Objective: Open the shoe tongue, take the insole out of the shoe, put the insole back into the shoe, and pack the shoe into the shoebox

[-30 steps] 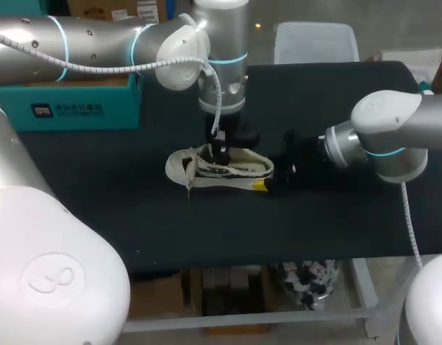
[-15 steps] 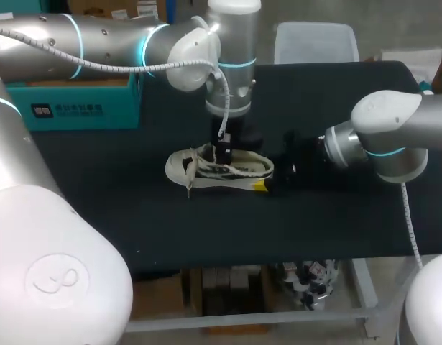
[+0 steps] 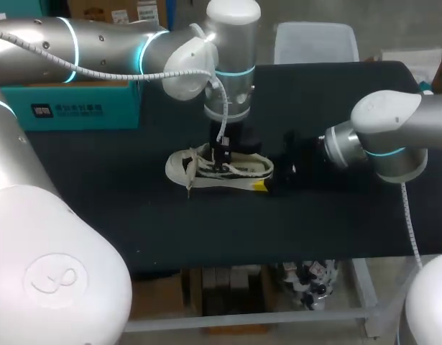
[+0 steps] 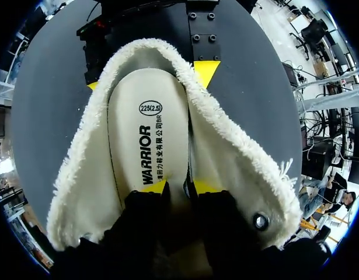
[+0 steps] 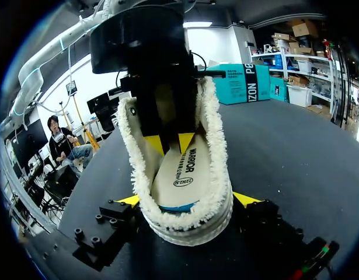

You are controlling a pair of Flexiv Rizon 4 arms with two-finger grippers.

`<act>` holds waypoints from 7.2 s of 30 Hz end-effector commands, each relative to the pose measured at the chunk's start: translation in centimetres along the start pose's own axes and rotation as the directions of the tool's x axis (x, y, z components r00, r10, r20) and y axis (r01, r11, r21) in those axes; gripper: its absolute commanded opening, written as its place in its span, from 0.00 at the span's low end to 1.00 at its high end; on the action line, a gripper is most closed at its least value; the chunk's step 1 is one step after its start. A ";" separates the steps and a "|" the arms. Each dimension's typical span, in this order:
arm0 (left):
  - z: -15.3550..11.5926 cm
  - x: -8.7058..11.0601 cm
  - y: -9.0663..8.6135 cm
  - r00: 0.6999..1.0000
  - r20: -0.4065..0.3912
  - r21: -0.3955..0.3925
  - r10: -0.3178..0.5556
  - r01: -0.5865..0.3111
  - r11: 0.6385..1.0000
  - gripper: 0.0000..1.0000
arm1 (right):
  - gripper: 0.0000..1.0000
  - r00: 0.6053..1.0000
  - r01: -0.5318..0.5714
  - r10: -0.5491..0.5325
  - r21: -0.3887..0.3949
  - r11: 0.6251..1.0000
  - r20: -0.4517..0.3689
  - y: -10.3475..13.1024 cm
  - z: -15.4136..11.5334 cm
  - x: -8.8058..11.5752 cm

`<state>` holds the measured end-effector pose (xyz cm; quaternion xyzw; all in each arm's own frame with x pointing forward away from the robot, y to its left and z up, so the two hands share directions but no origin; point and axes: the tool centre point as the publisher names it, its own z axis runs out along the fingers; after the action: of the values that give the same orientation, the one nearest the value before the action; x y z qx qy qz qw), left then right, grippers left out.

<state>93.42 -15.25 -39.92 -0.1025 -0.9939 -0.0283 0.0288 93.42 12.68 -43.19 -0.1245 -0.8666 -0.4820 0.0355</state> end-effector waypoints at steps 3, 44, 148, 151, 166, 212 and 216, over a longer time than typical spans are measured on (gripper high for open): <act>4.5 -0.1 0.2 0.997 0.071 -0.013 -0.012 0.013 1.000 0.31 | 0.00 1.000 -0.001 0.001 -0.003 1.000 -0.007 -0.9 0.2 -0.3; 6.3 -7.3 0.3 0.971 0.235 -0.010 -0.045 0.048 0.999 0.00 | 0.00 1.000 -0.001 0.001 -0.003 1.000 -0.007 -0.9 0.2 -0.3; -24.3 5.6 0.2 0.824 0.368 0.692 0.430 -0.552 0.466 0.00 | 1.00 0.994 0.032 -0.047 0.153 0.988 0.098 1.7 -7.1 -0.9; -24.3 6.2 1.4 0.798 0.380 0.690 0.467 -0.581 0.431 0.00 | 1.00 0.990 0.070 -0.092 0.192 0.979 0.109 3.3 -8.0 -1.4; -22.8 8.8 7.7 0.587 0.543 0.590 0.600 -0.775 0.225 0.00 | 1.00 0.964 0.218 -0.257 0.341 0.914 0.073 9.4 -8.4 -3.5; -19.3 9.9 12.3 0.585 0.554 0.565 0.593 -0.787 0.249 0.00 | 1.00 0.965 0.086 -0.232 0.694 0.714 0.120 12.4 0.2 -1.6; -18.9 10.0 12.5 0.589 0.552 0.568 0.590 -0.784 0.250 0.00 | 1.00 0.964 0.049 -0.225 0.739 0.672 0.141 12.5 0.4 -1.7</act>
<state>87.29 -2.33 -19.59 -0.5083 -0.7487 0.4244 -0.0314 98.09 18.24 -33.45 -0.0814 -0.9841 -0.1480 -0.0542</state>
